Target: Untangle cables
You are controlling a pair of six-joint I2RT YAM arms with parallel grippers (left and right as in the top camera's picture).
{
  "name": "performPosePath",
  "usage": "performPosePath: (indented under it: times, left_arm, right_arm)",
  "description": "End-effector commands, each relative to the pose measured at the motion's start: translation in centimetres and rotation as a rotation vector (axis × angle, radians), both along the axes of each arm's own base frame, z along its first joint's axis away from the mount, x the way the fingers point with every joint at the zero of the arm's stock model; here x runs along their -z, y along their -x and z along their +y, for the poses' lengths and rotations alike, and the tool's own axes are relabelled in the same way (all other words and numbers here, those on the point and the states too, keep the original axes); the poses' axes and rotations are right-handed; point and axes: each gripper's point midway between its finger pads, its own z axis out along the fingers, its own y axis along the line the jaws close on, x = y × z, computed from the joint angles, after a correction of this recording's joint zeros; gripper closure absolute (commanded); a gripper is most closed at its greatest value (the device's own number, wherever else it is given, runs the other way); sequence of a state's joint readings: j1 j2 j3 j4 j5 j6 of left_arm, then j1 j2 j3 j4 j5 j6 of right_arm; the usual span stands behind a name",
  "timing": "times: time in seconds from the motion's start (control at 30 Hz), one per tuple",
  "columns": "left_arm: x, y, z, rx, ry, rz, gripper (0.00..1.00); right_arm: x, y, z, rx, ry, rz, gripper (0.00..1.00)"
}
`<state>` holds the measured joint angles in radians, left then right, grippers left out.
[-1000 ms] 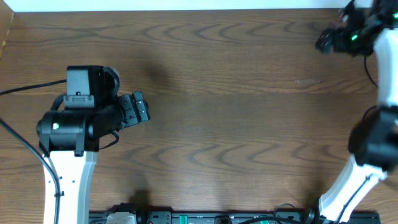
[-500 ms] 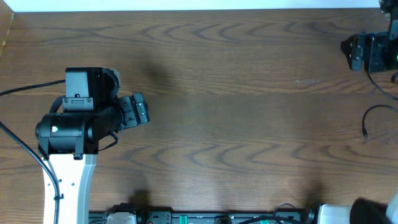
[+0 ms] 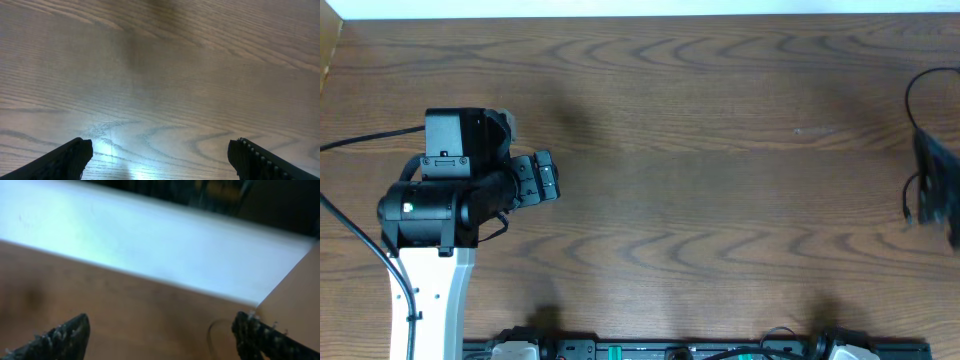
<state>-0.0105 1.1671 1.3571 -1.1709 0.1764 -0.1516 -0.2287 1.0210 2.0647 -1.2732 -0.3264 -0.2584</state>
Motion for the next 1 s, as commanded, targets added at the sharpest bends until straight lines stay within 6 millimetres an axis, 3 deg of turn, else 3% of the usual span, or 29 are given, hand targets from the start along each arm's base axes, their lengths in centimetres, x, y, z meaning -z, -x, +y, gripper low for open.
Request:
performPosePath:
  times: [0.0, 0.07, 0.1, 0.13, 0.23, 0.33, 0.43, 0.47, 0.53, 0.77, 0.97]
  left_arm:
    - [-0.3, 0.0, 0.2, 0.013, -0.021, -0.013, 0.08]
    - [-0.3, 0.0, 0.2, 0.013, -0.021, -0.013, 0.08]
    - [-0.3, 0.0, 0.2, 0.014, -0.021, -0.013, 0.08]
    - [-0.3, 0.0, 0.2, 0.014, -0.021, -0.013, 0.08]
    - [-0.3, 0.0, 0.2, 0.014, -0.021, -0.013, 0.08]
    - [-0.3, 0.0, 0.2, 0.014, -0.021, -0.013, 0.08]
    - [-0.3, 0.0, 0.2, 0.014, -0.021, -0.013, 0.08]
    - [-0.3, 0.0, 0.2, 0.014, -0.022, -0.013, 0.08]
    - [-0.4, -0.1, 0.2, 0.014, -0.022, -0.015, 0.08]
    - [-0.5, -0.2, 0.2, 0.014, -0.022, -0.024, 0.08]
    - [-0.5, -0.2, 0.2, 0.014, -0.022, -0.024, 0.08]
  right_arm:
    - [-2.1, 3.4, 1.0, -0.018, 0.072, -0.125, 0.14]
    - [-3.3, 5.2, 1.4, -0.017, 0.108, -0.197, 0.16]
    - [-3.9, 6.0, 1.1, 0.011, 0.117, -0.231, 0.09]
    - [-4.4, 6.6, 0.3, 0.069, 0.119, -0.254, 0.01]
    - [-4.2, 8.1, -4.2, 0.361, -0.005, -0.254, 0.01]
    - [-3.4, 9.9, -6.9, 0.551, -0.153, -0.26, 0.01]
    - [-3.3, 10.3, -6.1, 0.506, -0.134, -0.258, 0.01]
    - [-3.4, 10.3, -4.1, 0.374, -0.044, -0.257, 0.01]
    - [-3.7, 10.9, -2.8, 0.289, 0.015, -0.278, 0.01]
    - [-4.6, 16.2, -1.7, 0.197, 0.133, -0.414, 0.01]
    - [-3.7, 20.2, -2.2, 0.217, 0.132, -0.476, 0.01]
